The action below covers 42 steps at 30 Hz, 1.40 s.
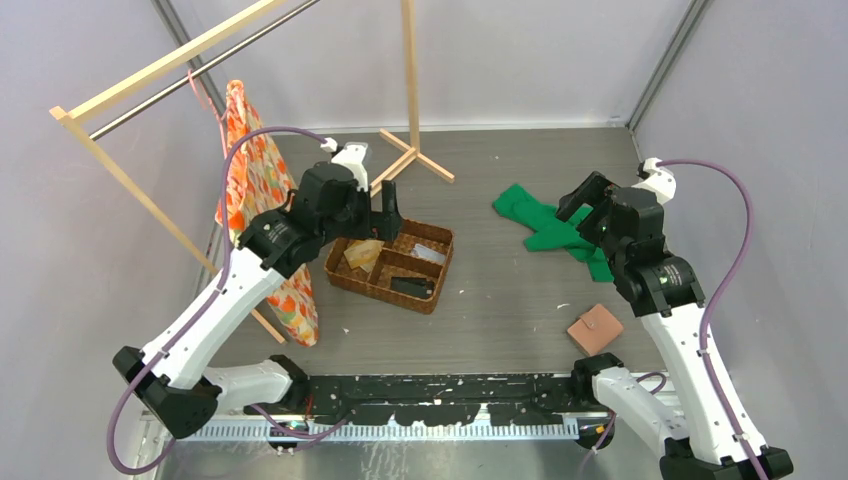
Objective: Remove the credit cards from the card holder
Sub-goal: Move the card holder to the center of the board.
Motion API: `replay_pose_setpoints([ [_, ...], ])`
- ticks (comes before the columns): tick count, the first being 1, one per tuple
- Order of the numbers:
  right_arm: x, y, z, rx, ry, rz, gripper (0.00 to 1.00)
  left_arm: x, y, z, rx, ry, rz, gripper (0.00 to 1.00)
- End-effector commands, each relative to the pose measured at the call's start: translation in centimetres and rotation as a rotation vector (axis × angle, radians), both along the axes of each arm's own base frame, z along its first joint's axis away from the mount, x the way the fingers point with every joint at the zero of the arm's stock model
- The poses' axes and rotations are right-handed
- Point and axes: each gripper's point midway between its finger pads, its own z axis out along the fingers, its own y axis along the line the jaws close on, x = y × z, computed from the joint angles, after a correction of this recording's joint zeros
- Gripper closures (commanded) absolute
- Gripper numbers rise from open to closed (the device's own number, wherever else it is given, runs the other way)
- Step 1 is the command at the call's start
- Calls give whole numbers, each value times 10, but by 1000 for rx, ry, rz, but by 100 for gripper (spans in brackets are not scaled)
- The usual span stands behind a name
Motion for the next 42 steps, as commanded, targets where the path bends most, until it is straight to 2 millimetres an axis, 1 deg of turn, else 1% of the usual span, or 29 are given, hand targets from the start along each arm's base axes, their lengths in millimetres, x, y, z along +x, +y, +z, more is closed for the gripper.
replay_pose_setpoints([
  [1,2,-4,13,-2,-50,-18,0,2,5,-5,35,16,20,2],
  [8,-1,-8,10,-19,-24,-39,0,-1,0,-4,-1,7,-1,2],
  [10,-3,-11,7,-20,-14,-54,0,-2,-2,-4,-10,1,-13,2],
  [12,-5,-17,-3,-26,25,-99,0,-5,-6,-5,-19,9,-43,2],
  [15,-15,-35,-34,-44,166,-234,0,-16,-24,-17,-59,61,-141,3],
  [16,-18,-38,-53,-53,262,-268,0,-19,-31,-24,-76,90,-168,3],
  [17,-20,-38,-63,-50,315,-273,0,-21,-36,-33,-90,120,-181,3],
  [18,-24,-39,-84,-48,433,-290,0,-22,-43,-43,-106,152,-181,3],
  [20,-36,-42,-112,-44,596,-348,0,-27,-55,-63,-116,215,-205,4],
  [22,-50,-50,-129,-64,683,-426,0,-34,-68,-75,-120,271,-245,4],
  [24,-61,-58,-137,-46,692,-494,0,-41,-79,-80,-98,294,-284,4],
  [26,-71,-67,-145,5,687,-552,0,-45,-85,-79,-77,293,-313,4],
  [27,-75,-70,-151,44,691,-570,0,-46,-86,-77,-74,287,-320,4],
  [29,-85,-82,-162,89,712,-626,0,-44,-86,-71,-68,265,-327,4],
  [31,-91,-90,-174,135,722,-660,0,-42,-85,-63,-69,240,-332,4],
  [35,-99,-95,-203,236,740,-705,0,-40,-85,-43,-96,183,-332,4],
  [37,-96,-93,-214,293,741,-694,0,-37,-82,-34,-101,152,-320,4],
  [38,-95,-88,-221,316,745,-673,0,-35,-79,-31,-94,136,-304,4],
  [42,-87,-70,-239,395,742,-582,0,-31,-70,-21,-70,92,-277,3],
])
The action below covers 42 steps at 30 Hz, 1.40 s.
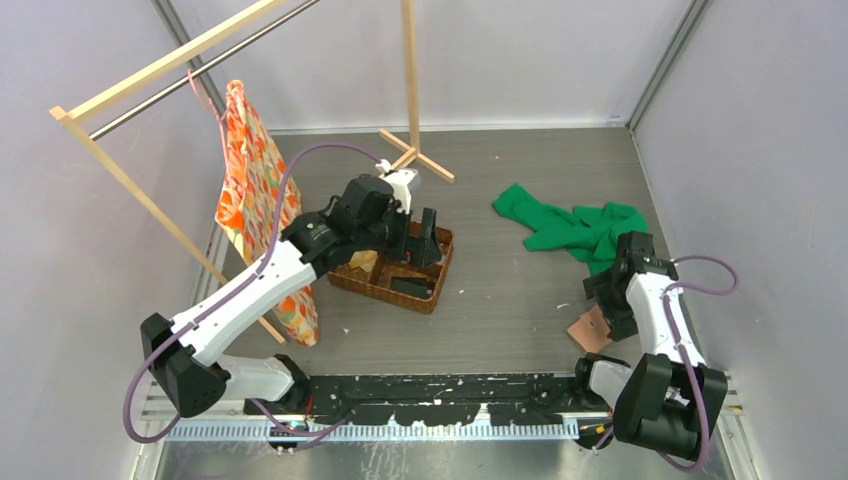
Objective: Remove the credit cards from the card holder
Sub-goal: Move the card holder to the center of the board.
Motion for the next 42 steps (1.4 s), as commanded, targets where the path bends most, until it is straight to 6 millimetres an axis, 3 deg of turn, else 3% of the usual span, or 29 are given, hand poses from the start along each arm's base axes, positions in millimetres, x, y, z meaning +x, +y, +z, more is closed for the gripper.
replay_pose_setpoints([
  [1,28,25,-9,135,-148,66,0,10,7,36,-26,-121,21,3],
  [9,47,80,-9,327,-401,168,0,21,6,24,21,-90,68,3],
  [13,57,114,-4,371,-438,304,1,21,-2,18,11,-59,50,4],
  [18,70,173,-3,433,-439,517,2,20,-9,16,-4,-32,35,4],
  [21,74,193,3,423,-410,621,3,17,-9,15,-4,-20,33,4],
  [26,81,175,32,281,-461,655,3,14,-6,14,-16,-20,44,4],
  [29,82,156,40,182,-469,627,3,13,-15,15,-57,-11,25,4],
  [34,70,125,27,149,-415,527,4,8,-44,2,12,4,-31,5],
  [42,43,105,6,281,-395,401,13,-2,-113,-37,147,-3,-164,4],
])
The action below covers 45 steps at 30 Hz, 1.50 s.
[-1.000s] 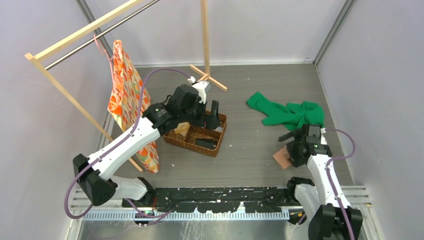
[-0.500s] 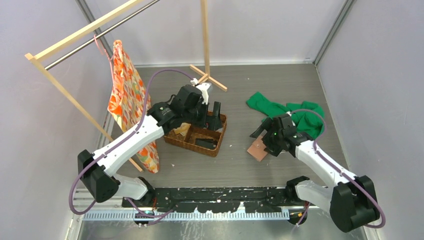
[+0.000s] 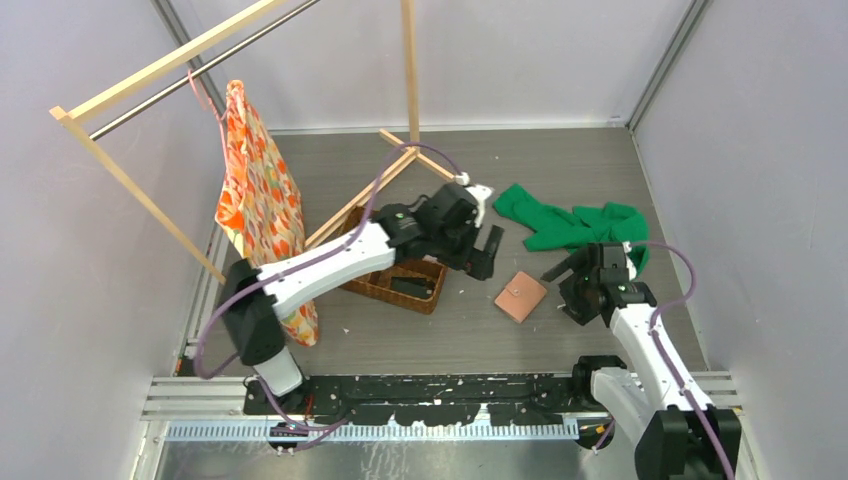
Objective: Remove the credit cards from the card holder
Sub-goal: Move the card holder to the center of the board, then open the card holder at the center of the board.
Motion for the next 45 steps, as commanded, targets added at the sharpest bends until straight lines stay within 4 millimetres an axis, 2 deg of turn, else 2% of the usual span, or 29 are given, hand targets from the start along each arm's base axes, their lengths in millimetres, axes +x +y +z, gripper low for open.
replay_pose_setpoints([
  [1,-19,-1,-8,81,35,-16,14,1,-33,-9,52,-53,-52,3],
  [3,-25,0,-15,116,50,-33,16,2,-46,-18,87,-84,-59,0],
  [4,-27,1,-18,132,55,-40,16,2,-54,-27,114,-99,-67,0],
  [8,-30,-2,-23,161,61,-81,16,0,-78,-44,167,-184,-100,0],
  [13,-33,-12,-30,161,102,-124,14,-10,-108,-68,232,-270,-196,7],
  [16,-38,-15,-36,175,138,-140,13,-11,-111,-81,340,-266,-224,18],
  [21,-41,-16,-42,210,151,-159,13,-11,-130,-99,289,-262,-241,37],
  [27,-38,-21,-38,208,142,-164,13,-9,-137,-119,322,-237,-251,43],
  [33,-37,-22,-37,205,140,-160,13,-5,-145,-126,315,-243,-244,45],
  [41,-36,-21,-38,211,144,-156,13,5,-144,-136,360,-278,-220,48],
  [45,-36,-21,-39,210,146,-155,13,6,-145,-142,368,-279,-221,54],
])
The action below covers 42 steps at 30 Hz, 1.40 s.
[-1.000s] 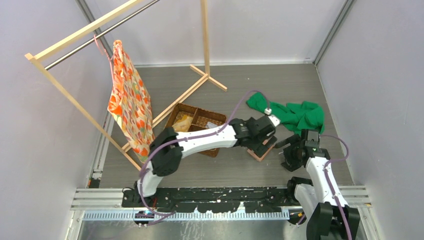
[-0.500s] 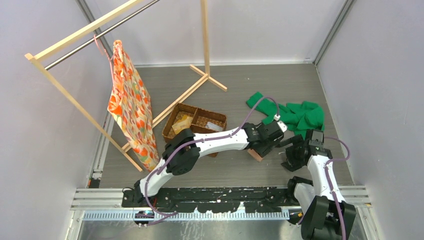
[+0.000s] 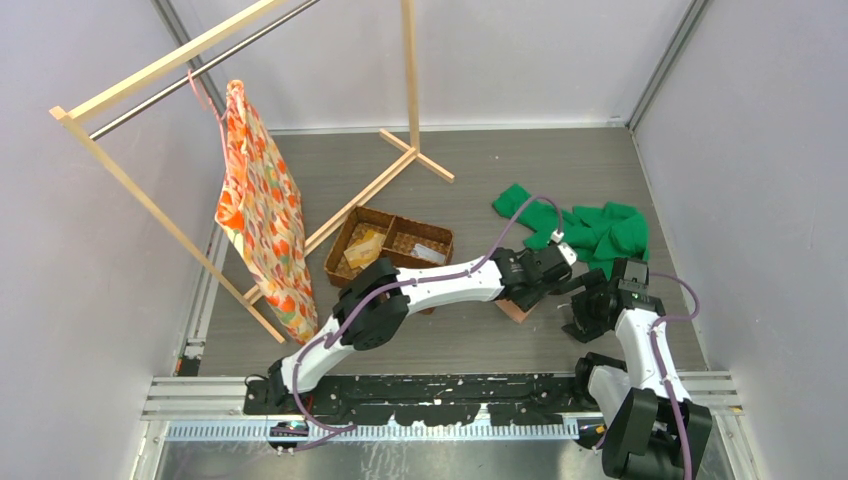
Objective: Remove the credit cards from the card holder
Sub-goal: Open the card holder at the center of the board.
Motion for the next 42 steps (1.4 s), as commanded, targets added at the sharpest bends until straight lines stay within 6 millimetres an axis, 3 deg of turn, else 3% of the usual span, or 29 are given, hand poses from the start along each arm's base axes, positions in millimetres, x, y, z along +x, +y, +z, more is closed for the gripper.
replay_pose_setpoints([
  [1,0,-3,-3,-17,9,10,13,11,-9,2,-16,-45,4,54],
  [9,2,-4,-2,-21,12,13,13,14,-4,-12,4,-1,22,61],
  [15,3,-5,1,-23,6,16,13,24,6,-20,-14,80,70,77],
  [20,4,-5,2,-24,3,21,13,31,12,-13,-43,82,87,91],
  [23,6,-3,3,-15,-6,34,13,30,12,-3,-69,90,72,99],
  [31,16,7,25,12,-128,92,13,28,21,41,-161,124,67,99],
  [40,17,4,63,-57,-205,154,13,26,53,81,-244,150,99,99],
  [42,16,-1,67,-85,-202,141,13,21,51,96,-333,208,88,99],
])
